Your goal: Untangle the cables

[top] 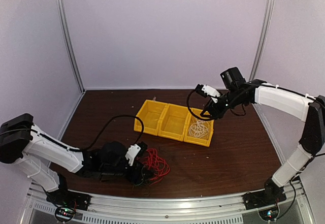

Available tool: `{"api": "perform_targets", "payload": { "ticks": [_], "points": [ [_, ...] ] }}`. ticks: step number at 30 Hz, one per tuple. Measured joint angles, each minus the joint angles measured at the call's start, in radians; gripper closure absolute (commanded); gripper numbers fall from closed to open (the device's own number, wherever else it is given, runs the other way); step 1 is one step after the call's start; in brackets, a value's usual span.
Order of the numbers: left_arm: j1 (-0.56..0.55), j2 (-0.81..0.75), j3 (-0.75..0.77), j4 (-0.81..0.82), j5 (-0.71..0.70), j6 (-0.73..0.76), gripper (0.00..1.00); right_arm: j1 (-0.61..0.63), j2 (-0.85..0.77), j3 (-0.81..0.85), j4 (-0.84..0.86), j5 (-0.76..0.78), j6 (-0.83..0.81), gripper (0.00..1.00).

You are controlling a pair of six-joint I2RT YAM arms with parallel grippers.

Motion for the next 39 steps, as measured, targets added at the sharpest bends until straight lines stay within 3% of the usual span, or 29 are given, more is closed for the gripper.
{"api": "perform_targets", "payload": {
  "ticks": [5,10,16,25,34,39],
  "points": [
    [-0.013,-0.170,0.003,-0.103,-0.048,0.000,0.03,0.112,0.014,-0.052,-0.014,-0.054,-0.037,0.55],
    [-0.005,-0.446,-0.013,-0.181,-0.115,0.006,0.02,0.281,0.054,-0.074,0.019,-0.095,-0.049,0.55],
    [0.047,-0.595,-0.043,-0.286,-0.208,-0.036,0.02,0.378,0.231,0.023,0.039,-0.172,-0.024,0.54],
    [0.067,-0.566,-0.054,-0.402,-0.279,-0.121,0.06,0.490,0.262,-0.016,0.077,-0.182,-0.032,0.52],
    [0.085,-0.367,-0.051,-0.334,-0.238,-0.098,0.06,0.531,0.151,-0.220,0.094,-0.052,-0.064,0.52],
    [0.098,-0.276,-0.034,-0.281,-0.200,-0.084,0.08,0.531,0.154,-0.247,0.107,-0.016,-0.050,0.51]
  ]
}}
